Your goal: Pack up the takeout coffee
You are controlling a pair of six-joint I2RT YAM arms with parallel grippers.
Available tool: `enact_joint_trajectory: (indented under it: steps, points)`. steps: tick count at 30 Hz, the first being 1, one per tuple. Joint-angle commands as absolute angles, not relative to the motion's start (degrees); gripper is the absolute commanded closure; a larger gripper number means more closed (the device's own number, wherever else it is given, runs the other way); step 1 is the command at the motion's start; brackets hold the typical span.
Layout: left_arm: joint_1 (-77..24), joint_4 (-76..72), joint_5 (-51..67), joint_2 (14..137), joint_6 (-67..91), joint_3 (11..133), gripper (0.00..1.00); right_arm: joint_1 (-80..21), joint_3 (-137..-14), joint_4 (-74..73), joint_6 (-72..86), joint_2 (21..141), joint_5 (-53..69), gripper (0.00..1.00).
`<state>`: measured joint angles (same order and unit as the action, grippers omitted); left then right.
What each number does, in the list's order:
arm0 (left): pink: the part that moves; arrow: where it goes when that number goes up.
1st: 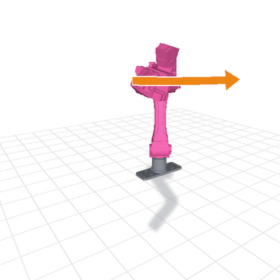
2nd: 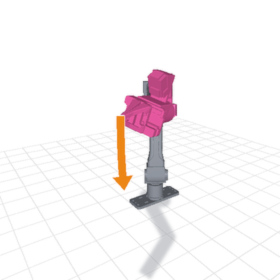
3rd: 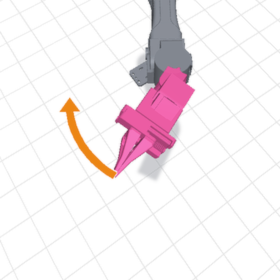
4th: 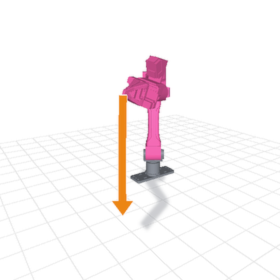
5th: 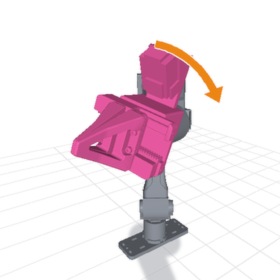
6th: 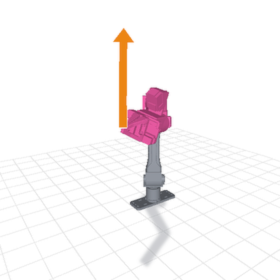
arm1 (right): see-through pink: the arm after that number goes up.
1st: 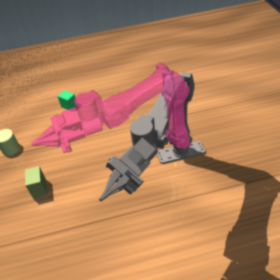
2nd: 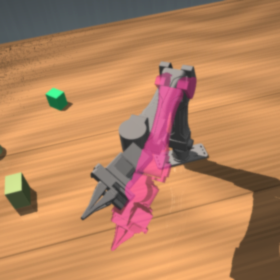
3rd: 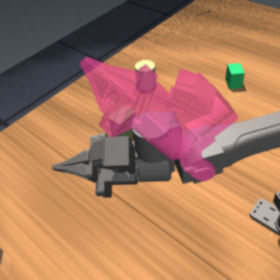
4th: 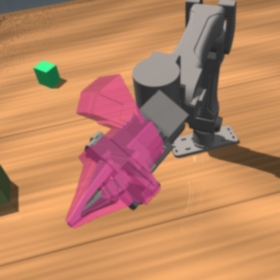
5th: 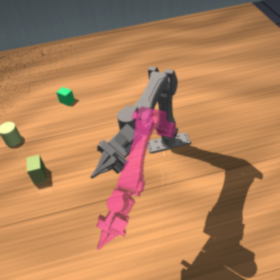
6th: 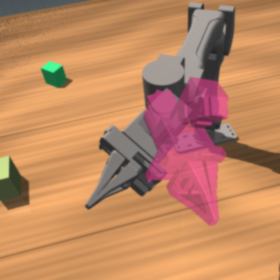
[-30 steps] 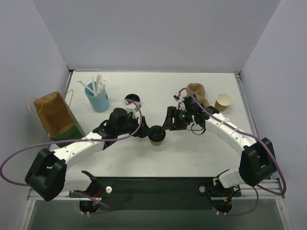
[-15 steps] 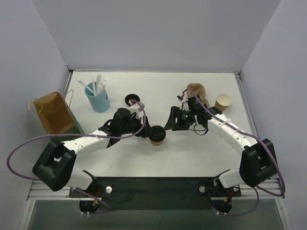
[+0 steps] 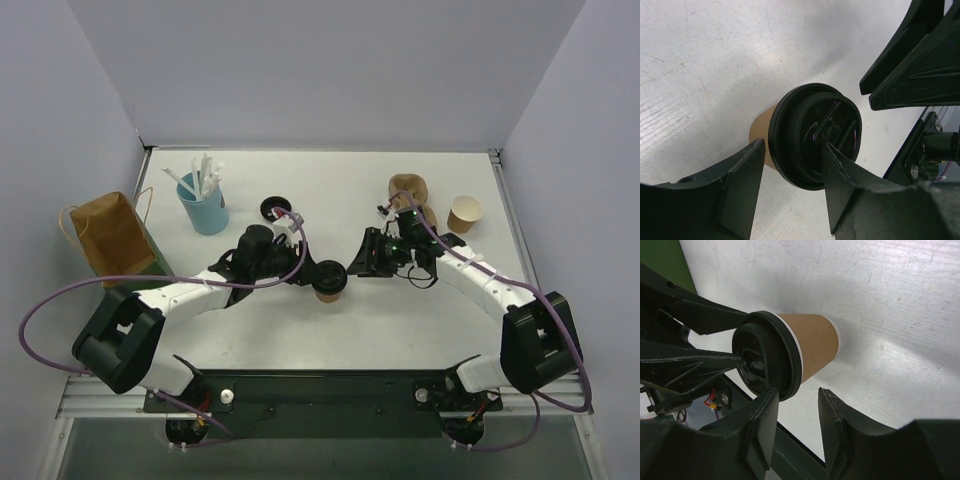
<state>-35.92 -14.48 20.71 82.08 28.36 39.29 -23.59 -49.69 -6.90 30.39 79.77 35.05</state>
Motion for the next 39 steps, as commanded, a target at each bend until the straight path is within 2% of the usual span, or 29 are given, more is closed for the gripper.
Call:
enact_joint_trajectory:
  steps: [1, 8, 21, 39]
  points:
    - [-36.04, -14.07, 20.04, 83.41, 27.25, 39.11, 0.42, -23.03, -47.82, -0.80, 34.10, 79.80, 37.88, 0.64]
    - [-36.04, -13.36, 19.69, 83.50, 26.81, 38.67, 0.43, -22.85, -45.97, 4.39, 36.74, 81.82, 40.51, 0.67]
    - [-36.04, -13.54, 19.51, 84.55, 26.63, 38.14, 0.44, -22.59, -41.75, 8.43, 38.50, 84.72, 38.41, 0.73]
    - [-36.04, -13.62, 15.56, 86.57, 26.02, 36.47, 0.48, -23.82, -30.24, 10.37, 39.64, 84.82, 25.23, 0.80]
